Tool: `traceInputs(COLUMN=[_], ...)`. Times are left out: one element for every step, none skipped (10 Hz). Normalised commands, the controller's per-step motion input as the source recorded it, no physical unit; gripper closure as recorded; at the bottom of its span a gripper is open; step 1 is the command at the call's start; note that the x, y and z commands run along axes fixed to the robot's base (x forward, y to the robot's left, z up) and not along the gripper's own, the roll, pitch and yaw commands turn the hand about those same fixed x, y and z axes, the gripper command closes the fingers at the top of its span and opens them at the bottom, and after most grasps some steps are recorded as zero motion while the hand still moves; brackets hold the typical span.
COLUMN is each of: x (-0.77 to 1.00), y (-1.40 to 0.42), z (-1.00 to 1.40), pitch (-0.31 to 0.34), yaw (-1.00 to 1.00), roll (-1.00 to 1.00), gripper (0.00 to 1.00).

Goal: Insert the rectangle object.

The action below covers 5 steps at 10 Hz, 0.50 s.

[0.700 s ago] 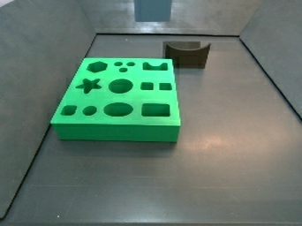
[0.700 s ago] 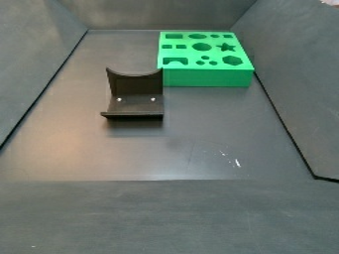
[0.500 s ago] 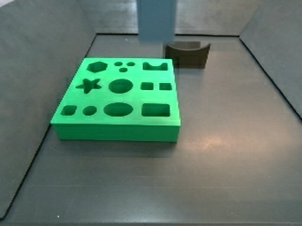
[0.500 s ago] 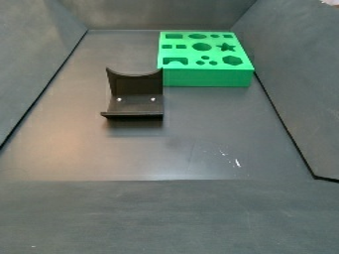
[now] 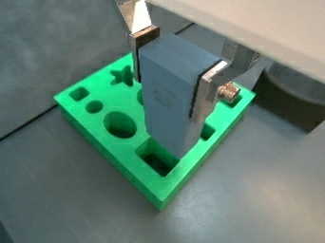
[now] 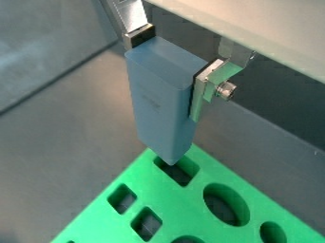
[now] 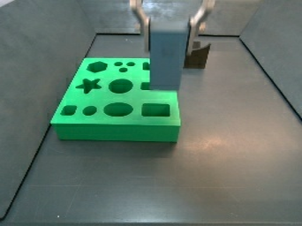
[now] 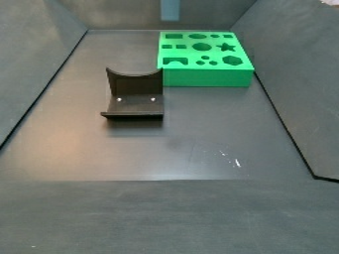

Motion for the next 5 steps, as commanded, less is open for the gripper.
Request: traceInputs(x=[-0.16,-0.15,-0.06,0.0,0.08], y=[-0.01,0.0,-0.05,-0.12,-0.08], z=[-0.59,-0.48,-0.41,-0.31,-0.23], pitch=[-0.007,0.0,0.0,0.0,0.0], yaw=[-0.1,-0.13,-0.09,-0.03,0.0], roll=[-0.03,-0.02,0.0,-0.05,-0.08], gripper=[1.0,1.0,1.0,1.0,1.0])
